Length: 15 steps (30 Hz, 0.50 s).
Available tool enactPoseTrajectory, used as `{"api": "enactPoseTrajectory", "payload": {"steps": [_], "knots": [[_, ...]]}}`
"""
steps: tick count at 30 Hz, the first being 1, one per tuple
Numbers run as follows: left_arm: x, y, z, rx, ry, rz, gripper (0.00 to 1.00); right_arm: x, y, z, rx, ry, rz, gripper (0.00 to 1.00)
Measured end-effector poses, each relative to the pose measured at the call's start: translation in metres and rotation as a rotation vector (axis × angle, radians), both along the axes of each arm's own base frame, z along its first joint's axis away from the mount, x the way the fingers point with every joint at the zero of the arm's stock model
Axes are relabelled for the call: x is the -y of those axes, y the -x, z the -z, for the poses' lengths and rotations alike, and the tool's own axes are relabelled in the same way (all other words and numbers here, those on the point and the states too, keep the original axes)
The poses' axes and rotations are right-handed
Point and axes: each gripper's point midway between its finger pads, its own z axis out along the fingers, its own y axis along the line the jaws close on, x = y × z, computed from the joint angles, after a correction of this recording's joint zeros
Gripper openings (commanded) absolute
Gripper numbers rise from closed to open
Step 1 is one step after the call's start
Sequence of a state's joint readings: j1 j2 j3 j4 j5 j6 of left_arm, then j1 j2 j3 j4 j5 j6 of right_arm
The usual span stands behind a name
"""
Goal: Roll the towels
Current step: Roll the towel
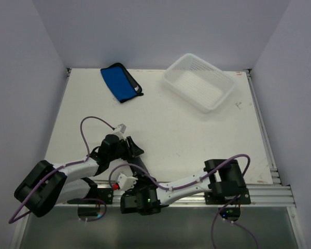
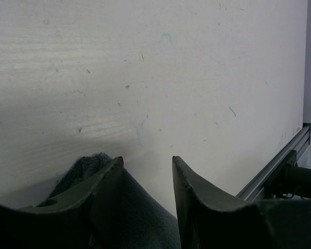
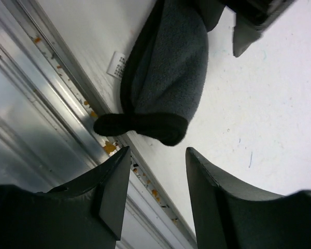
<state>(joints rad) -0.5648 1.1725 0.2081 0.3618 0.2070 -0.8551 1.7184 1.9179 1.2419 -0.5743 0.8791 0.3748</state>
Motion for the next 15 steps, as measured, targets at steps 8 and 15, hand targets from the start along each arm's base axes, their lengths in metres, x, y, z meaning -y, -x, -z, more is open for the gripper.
{"api": "enactPoseTrajectory", "payload": {"steps": [8, 15], "knots": [[0.0, -0.001, 0.0, 0.014, 0.01, -0.003, 0.48, 0.0, 0.007, -0.05, -0.148, -0.384, 0.04, 0.52], [0.0, -0.001, 0.0, 0.013, 0.012, -0.005, 0.48, 0.023, -0.04, -0.036, -0.347, -0.634, 0.241, 0.55]]}}
